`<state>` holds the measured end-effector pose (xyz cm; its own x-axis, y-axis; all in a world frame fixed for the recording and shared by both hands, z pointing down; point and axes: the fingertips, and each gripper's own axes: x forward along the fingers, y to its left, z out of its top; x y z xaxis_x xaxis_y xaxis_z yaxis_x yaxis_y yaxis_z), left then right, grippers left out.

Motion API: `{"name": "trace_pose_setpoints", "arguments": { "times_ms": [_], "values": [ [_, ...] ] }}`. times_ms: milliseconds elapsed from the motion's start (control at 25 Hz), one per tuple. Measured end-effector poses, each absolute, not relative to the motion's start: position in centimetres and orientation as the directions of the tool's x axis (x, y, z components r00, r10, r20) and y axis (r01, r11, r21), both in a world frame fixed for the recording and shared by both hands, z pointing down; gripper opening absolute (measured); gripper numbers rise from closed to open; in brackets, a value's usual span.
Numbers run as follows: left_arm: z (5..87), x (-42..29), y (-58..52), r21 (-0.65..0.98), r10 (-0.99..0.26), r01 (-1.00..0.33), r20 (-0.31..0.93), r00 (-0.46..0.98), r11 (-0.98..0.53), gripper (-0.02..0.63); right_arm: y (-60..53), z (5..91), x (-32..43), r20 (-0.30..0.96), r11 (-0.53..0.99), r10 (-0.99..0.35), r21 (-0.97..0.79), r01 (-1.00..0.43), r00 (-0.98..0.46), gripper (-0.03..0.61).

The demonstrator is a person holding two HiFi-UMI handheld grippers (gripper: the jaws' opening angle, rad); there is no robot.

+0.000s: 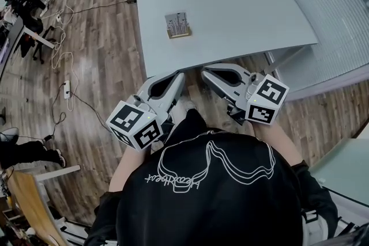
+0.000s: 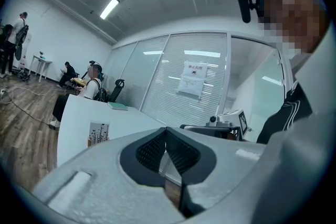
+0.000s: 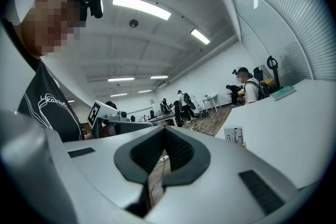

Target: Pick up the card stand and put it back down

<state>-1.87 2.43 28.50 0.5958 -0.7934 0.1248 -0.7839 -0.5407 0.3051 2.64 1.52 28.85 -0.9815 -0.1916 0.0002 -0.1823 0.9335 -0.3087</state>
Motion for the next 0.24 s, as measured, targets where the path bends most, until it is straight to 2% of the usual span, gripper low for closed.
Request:
{"name": "trace_pose_setpoints", "arguments": {
  "times_ms": [240],
  "values": [
    [28.1, -2.7, 3.8, 0.298, -0.798, -0.789, 0.122, 0.590, -0.538, 0.014, 2.9, 28.3, 1.4, 0.003, 0.943, -0.174, -0.288, -0.168, -0.985, 0.008]
  ]
}}
